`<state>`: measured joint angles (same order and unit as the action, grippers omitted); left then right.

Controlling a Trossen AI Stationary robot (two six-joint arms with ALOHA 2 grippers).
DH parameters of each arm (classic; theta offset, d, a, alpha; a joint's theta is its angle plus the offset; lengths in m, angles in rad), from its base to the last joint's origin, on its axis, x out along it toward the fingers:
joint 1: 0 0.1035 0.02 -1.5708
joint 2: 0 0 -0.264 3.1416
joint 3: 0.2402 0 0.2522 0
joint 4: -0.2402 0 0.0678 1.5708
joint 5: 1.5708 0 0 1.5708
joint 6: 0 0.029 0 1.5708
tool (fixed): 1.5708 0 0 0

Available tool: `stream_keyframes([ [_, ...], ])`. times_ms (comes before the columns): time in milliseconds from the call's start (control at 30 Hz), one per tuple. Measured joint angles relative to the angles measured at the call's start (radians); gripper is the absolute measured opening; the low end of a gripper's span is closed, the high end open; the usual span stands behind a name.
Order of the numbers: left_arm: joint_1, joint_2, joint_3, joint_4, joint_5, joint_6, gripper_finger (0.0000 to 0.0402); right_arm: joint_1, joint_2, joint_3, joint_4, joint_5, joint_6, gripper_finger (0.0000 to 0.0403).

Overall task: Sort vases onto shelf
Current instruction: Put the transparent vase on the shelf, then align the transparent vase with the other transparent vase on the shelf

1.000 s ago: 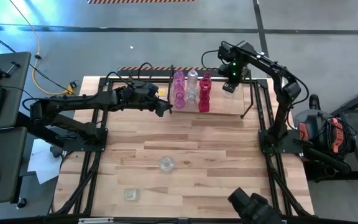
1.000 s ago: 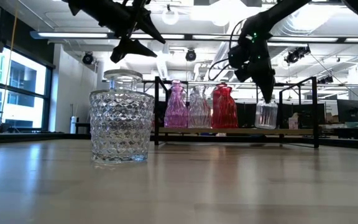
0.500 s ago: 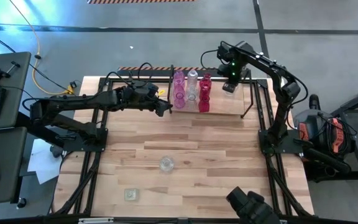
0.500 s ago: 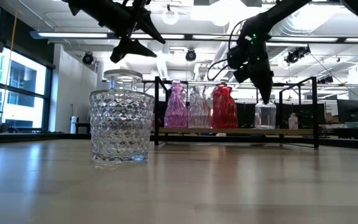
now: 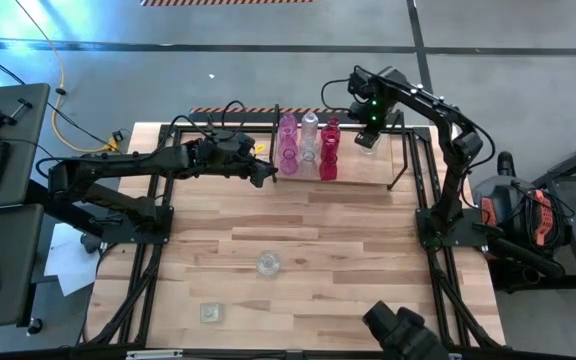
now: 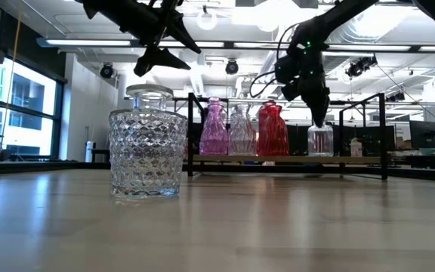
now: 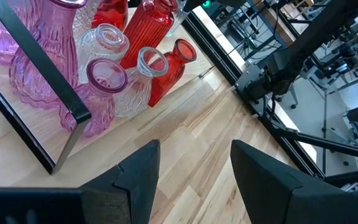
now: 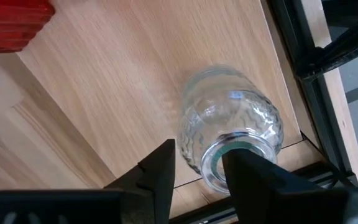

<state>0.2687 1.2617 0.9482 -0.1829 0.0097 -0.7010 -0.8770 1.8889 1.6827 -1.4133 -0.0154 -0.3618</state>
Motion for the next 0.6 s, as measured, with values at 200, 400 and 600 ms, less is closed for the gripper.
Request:
stream_keyframes([
  [200,0.0,0.0,0.0,0.0,0.0,0.004,0.0186,0.024,0.0,0.0,-0.006,0.049,0.021,0.0129],
  [400,0.0,0.0,0.0,0.0,0.0,0.005,0.0186,0.041,0.0,0.076,-0.024,0.1,0.032,0.0129],
  [600,0.0,0.0,0.0,0.0,0.0,0.006,0.0186,0.041,0.0,0.204,-0.061,0.105,0.04,0.0129],
])
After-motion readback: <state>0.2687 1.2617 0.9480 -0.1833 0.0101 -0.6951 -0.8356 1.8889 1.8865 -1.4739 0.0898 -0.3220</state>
